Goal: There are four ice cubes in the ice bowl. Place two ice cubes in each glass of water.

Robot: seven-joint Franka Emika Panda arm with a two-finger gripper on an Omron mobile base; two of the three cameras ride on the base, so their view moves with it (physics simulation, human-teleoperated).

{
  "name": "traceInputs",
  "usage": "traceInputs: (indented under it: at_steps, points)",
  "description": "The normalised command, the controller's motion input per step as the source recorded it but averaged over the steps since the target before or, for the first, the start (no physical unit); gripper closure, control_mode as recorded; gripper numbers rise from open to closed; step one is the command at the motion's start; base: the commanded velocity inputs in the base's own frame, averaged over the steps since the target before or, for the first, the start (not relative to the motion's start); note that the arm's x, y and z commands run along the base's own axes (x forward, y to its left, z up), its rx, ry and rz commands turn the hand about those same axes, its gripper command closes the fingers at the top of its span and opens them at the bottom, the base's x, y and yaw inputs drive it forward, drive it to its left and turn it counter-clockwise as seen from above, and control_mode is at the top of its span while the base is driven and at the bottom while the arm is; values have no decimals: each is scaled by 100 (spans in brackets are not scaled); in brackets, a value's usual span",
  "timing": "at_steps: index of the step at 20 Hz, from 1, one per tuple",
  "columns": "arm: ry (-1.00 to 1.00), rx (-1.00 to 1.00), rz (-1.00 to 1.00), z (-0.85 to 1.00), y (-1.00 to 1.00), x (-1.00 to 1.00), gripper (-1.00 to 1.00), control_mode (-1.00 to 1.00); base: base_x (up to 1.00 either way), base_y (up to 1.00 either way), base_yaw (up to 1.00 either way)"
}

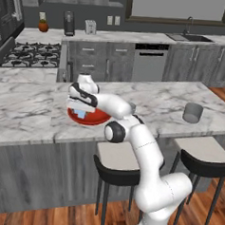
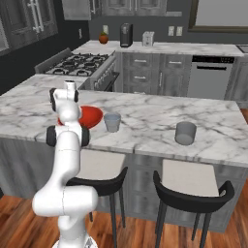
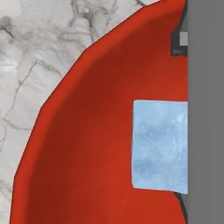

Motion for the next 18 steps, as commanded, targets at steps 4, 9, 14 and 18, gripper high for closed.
traceInputs:
  at_steps: [4, 9, 14, 18]
  points:
    - [0, -8, -18, -46, 0, -14, 100, -100, 0, 0, 0]
    - [0, -4, -18, -31, 0, -13, 100, -100, 0, 0, 0]
    - [0, 0, -20, -7, -1, -15, 100, -100, 0, 0, 0]
    - [0, 0, -19, 2, -9, -2, 100, -100, 0, 0, 0]
